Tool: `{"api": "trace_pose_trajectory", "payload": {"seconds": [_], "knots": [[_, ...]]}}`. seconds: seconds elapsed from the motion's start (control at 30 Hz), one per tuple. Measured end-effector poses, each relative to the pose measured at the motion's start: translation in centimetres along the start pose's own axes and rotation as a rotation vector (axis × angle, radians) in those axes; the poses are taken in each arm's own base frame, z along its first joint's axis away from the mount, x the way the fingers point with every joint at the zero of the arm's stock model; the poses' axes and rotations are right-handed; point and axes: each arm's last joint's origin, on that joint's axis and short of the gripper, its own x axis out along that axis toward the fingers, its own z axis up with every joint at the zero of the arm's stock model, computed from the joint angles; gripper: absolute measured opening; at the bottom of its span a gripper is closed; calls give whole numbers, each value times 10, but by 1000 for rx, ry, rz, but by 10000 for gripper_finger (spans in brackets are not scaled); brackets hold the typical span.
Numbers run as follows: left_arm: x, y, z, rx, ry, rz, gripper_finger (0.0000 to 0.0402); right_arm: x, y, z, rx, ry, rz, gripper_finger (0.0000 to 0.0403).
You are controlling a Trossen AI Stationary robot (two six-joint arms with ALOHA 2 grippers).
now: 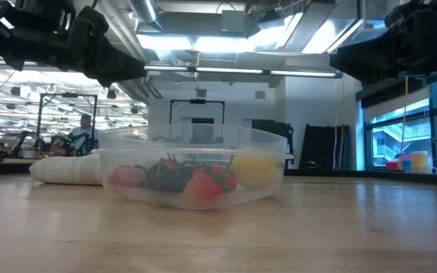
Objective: Pick and placing Produce into tupperware
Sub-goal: Put the lemon into the transparent container
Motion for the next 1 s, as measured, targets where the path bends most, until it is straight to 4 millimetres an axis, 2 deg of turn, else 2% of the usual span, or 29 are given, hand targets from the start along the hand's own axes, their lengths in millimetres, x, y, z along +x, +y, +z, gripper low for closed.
{"api": "trace_pose_trajectory", "payload": {"seconds": [0.13,0.43,0.87,1.0], "knots": [[0,0,0,3,0,0,173,0,0,0,-3,-1,0,259],[0,0,0,4,0,0,173,0,-1,0,-18,0,-25,351],[0,0,1,5,-8,0,173,0,-1,0,0,1,-39,359],[0,0,1,5,-10,0,173,0,-2,5,32,-44,-51,359]]}}
